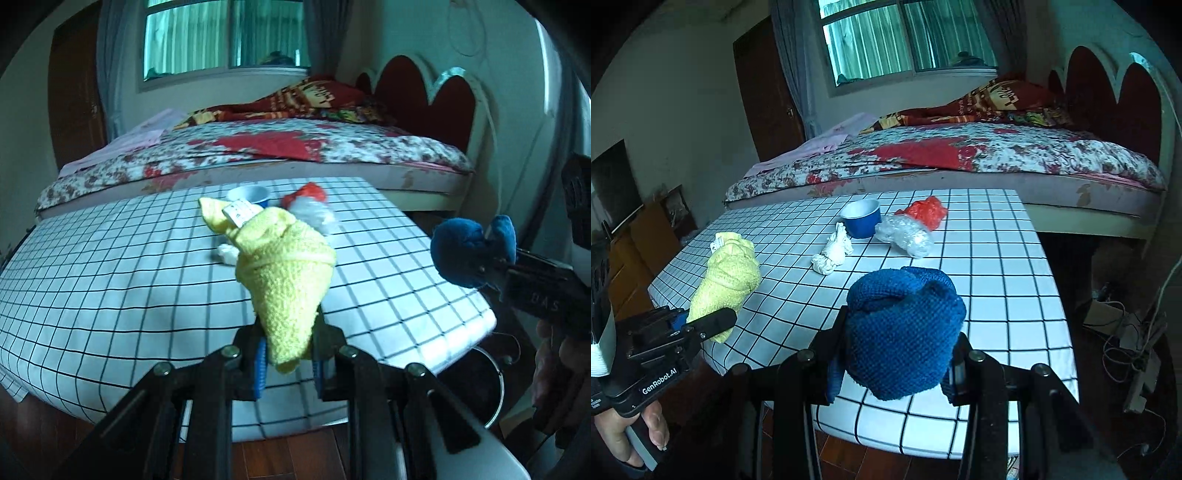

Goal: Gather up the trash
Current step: 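Carry yellow and blue cloths over the black bin and open both grippers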

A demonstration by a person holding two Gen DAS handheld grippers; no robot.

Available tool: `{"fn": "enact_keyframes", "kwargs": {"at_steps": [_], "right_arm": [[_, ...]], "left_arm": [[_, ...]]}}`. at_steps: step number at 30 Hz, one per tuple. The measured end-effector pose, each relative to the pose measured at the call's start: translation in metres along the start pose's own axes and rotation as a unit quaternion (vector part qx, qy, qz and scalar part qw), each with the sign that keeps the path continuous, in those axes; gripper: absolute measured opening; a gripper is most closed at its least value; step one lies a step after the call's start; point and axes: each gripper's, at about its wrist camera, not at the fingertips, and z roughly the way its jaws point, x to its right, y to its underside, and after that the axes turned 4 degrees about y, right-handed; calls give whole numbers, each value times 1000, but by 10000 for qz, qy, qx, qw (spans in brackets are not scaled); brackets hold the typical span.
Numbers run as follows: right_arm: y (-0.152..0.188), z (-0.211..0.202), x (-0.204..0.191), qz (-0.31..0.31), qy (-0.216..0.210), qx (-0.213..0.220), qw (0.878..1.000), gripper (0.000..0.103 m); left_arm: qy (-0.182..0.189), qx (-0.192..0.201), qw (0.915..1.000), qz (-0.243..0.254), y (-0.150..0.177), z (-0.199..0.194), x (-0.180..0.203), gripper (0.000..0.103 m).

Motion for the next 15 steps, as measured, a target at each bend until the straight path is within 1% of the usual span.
{"fn": "enact_keyframes", "kwargs": {"at_steps": [8,15], "right_arm": [[11,-40,21,157,207,168,9995,43],[23,-69,44,333,469,276,9980,43]], "left_arm": [[254,90,9994,237,6,-14,40,20],[536,67,9975,459,14,-18,71,20]]}}
